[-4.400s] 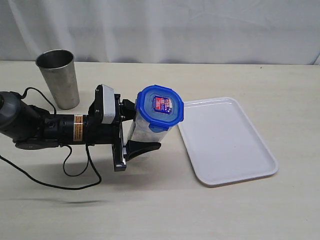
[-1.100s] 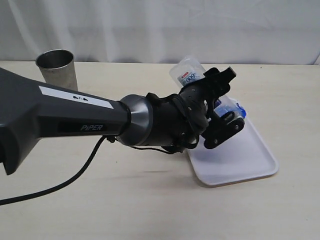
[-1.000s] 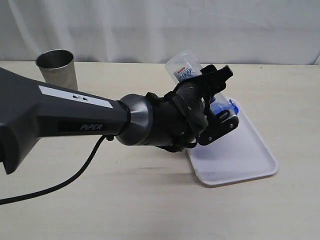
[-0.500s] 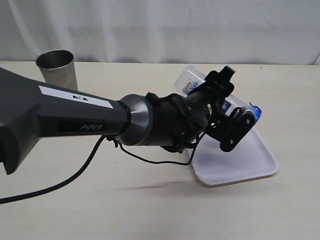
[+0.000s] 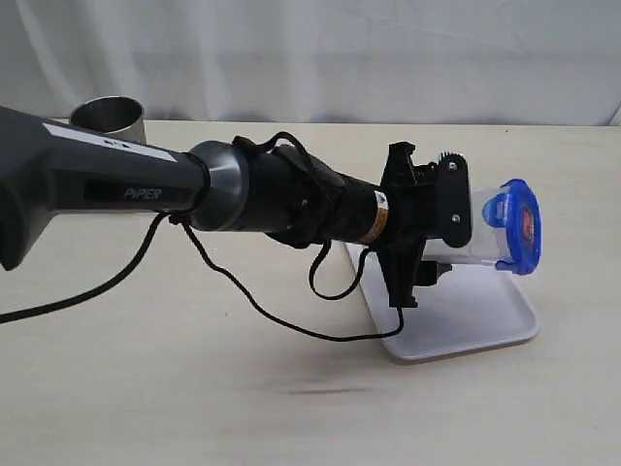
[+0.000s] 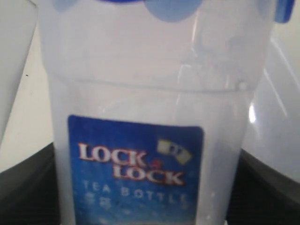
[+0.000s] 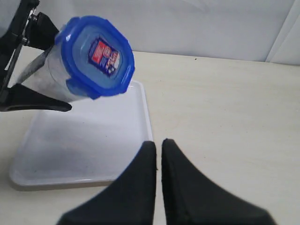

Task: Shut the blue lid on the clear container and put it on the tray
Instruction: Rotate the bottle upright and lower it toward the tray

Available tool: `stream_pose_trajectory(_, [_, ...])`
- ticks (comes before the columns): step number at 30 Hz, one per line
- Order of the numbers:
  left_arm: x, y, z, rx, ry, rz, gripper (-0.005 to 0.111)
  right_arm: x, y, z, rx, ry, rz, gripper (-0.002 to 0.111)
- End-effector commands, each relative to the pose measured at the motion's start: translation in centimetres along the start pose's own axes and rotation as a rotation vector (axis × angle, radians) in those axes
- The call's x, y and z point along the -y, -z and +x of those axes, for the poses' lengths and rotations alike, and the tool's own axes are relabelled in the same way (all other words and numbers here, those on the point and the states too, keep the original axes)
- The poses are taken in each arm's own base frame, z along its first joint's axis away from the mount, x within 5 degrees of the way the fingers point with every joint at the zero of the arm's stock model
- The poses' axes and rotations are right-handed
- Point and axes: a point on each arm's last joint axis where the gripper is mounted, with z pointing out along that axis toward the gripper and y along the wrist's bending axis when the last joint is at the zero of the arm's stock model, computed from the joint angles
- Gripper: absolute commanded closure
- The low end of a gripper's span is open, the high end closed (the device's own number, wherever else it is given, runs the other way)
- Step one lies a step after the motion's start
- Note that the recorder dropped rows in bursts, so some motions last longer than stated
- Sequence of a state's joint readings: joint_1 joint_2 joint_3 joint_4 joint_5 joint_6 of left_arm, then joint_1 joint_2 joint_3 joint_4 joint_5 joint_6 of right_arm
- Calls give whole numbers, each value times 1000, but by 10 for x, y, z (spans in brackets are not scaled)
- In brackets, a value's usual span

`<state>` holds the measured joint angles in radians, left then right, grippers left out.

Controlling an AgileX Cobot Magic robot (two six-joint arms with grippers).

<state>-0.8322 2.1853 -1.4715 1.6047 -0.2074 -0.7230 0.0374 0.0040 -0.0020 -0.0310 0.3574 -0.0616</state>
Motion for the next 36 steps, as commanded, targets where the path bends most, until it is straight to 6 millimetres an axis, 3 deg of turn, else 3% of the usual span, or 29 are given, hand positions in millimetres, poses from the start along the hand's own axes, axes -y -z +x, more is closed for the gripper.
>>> stream_pose_trajectory(1, [-25,14,-10,323,342,5,107,0,0,0,4,9,6,104])
stream_pose_trajectory(3, [-32,14,-12,574,535,-12,107,0,0,0,4,9,6,104])
stream_pose_trajectory(4, [-33,13,-13,618,560,-33,107,0,0,0,4,9,6,104])
stream_pose_trajectory(12, [-6,-21,17,802,685,-32,107,0,0,0,4,9,6,104])
stream_pose_trajectory(20, [9,-37,37,805,732,-39,107,0,0,0,4,9,6,104])
stream_pose_trajectory(29, [-2,-43,32,758,686,-63,107,0,0,0,4,9,6,104])
stream_pose_trajectory(36, [10,-61,47,728,700,-45,107,0,0,0,4,9,6,104])
